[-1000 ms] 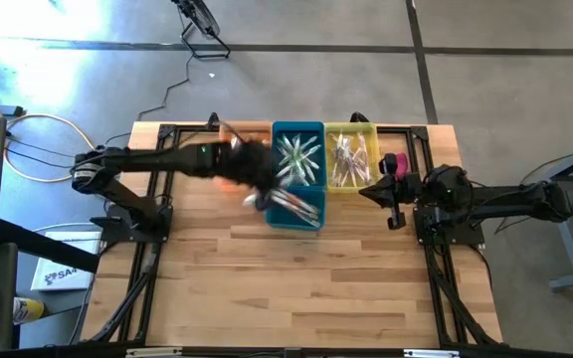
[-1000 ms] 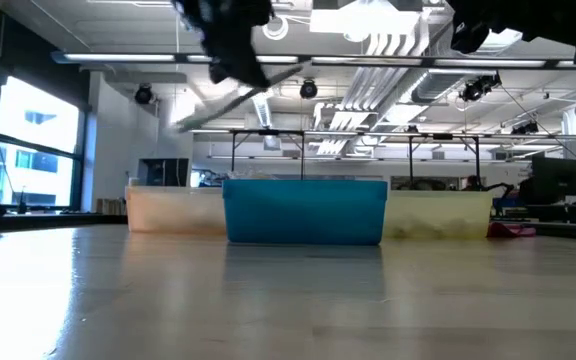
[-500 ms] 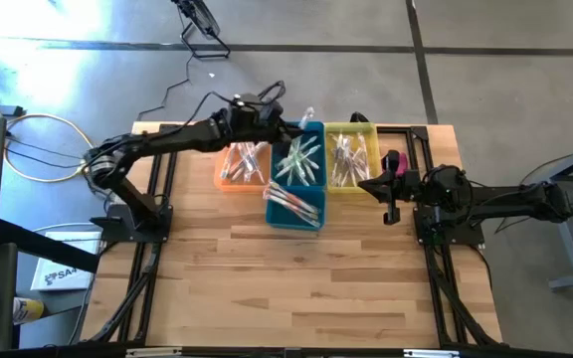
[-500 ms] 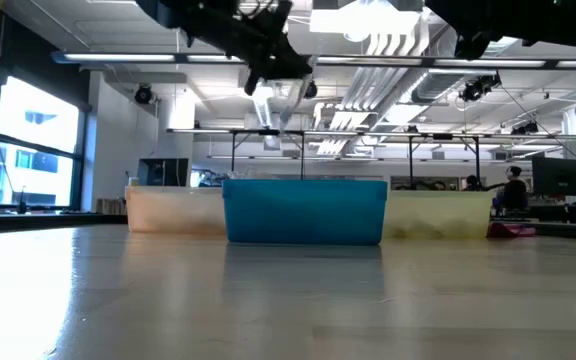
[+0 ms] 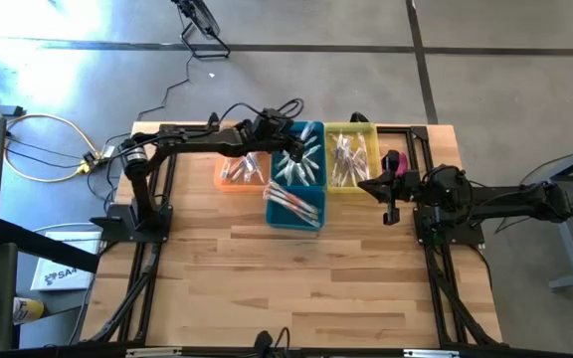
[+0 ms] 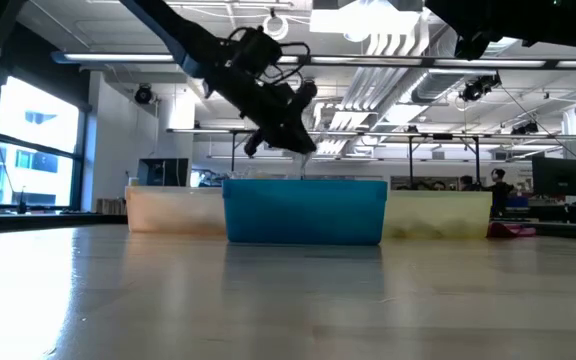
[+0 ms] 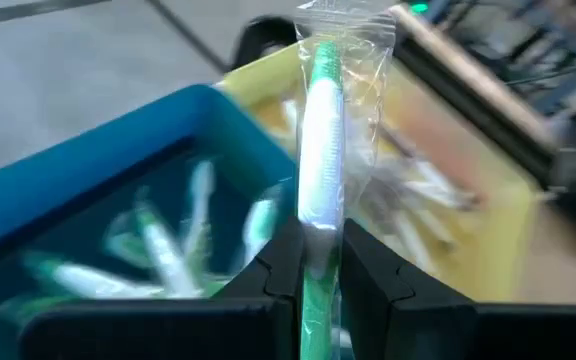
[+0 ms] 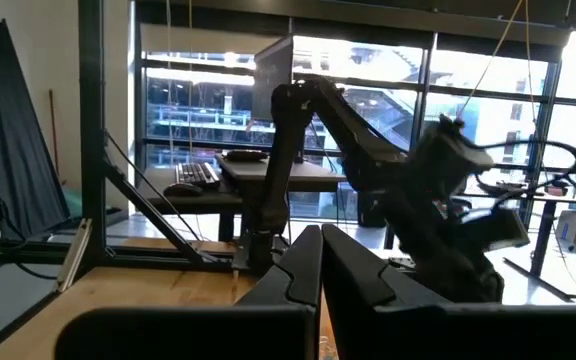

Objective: Pick & Place Toothbrushes
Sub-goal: Put the green toothbrush into the blue bin, then return to Home Position

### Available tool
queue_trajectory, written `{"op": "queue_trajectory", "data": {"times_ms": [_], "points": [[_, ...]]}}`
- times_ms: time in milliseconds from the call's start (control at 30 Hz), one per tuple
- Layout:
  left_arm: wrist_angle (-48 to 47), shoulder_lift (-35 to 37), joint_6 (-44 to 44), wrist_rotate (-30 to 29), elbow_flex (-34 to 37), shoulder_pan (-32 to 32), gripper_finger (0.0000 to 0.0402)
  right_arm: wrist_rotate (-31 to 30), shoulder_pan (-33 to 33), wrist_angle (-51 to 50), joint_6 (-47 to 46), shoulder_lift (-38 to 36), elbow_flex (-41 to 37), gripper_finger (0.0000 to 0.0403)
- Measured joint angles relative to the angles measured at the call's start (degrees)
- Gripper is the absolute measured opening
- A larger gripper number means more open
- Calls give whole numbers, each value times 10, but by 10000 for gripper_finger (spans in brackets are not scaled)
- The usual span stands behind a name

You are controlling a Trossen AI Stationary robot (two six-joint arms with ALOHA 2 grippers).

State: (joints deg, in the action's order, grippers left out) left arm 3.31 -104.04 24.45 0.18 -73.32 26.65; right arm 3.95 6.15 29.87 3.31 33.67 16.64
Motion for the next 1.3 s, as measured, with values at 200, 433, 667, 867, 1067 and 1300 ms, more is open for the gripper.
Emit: {"op": "queue_trajectory", "data": {"times_ms": [200, 433, 667, 867, 1067, 1300], "points": [[-1, -39, 3, -20, 0, 0, 35, 0, 0, 0, 0, 0, 0, 3], [-3, -49, 13, -23, 0, 0, 63, 0, 0, 0, 0, 0, 0, 3], [-2, -49, 27, -23, 0, 0, 181, -13, 0, -5, 0, 0, 0, 3], [-3, -49, 8, -23, 0, 0, 226, -13, 0, -5, 0, 0, 0, 3], [-4, -49, 12, -15, 0, -4, 231, -10, 0, -5, 0, 0, 0, 3], [-11, -49, 12, -12, 0, -4, 232, -10, 0, -5, 0, 0, 0, 3]]}}
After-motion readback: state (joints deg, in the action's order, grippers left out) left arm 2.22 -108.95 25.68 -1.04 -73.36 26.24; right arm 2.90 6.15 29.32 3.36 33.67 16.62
